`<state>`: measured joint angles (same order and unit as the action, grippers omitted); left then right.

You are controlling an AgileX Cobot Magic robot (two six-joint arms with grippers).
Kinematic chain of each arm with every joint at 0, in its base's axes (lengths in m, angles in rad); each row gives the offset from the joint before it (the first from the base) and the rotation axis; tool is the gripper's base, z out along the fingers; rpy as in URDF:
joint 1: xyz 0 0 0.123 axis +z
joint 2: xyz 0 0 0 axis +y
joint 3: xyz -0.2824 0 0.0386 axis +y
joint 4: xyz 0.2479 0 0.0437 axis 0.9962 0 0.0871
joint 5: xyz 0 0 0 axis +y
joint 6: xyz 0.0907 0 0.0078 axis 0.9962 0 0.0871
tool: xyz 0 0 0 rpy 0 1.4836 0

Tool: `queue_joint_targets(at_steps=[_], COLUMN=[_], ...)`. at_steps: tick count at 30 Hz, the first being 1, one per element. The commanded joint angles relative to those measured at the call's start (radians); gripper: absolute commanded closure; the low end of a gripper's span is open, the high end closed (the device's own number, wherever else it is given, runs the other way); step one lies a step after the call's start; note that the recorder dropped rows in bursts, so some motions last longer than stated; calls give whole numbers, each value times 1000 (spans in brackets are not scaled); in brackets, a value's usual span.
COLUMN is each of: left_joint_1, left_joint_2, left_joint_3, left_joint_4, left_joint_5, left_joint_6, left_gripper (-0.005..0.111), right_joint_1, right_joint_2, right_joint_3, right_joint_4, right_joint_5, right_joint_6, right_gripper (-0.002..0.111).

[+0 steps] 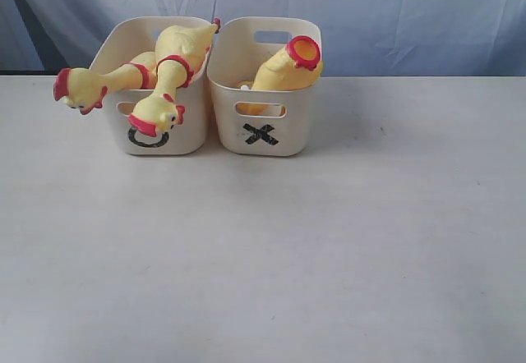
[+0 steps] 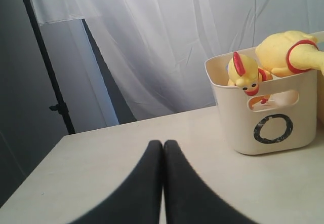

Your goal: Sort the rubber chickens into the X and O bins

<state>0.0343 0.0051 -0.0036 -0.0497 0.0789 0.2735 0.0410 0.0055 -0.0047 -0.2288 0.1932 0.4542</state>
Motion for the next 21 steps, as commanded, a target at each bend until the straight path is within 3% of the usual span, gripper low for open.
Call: queue_joint_targets(at_steps=[1, 11, 14, 21], left_joint_1=[4, 4, 4, 4], left_joint_2=[-5, -5, -5, -5], left_joint_3=[4, 4, 4, 4], left_joint_4=[3, 3, 3, -1], left_joint_5=[-2, 29, 64, 121], left_joint_6=[-3, -3, -3, -3], left_gripper=[107, 107, 107, 107], right_joint_1=[-6, -6, -6, -6], right_joint_2=[-5, -5, -5, -5], right_joint_3=[5, 5, 5, 5], right_joint_4=[-5, -5, -5, -5], right_joint_5=[3, 9, 106, 107], right_joint_6=[-2, -2, -2, -261], right_gripper=[109, 109, 109, 109])
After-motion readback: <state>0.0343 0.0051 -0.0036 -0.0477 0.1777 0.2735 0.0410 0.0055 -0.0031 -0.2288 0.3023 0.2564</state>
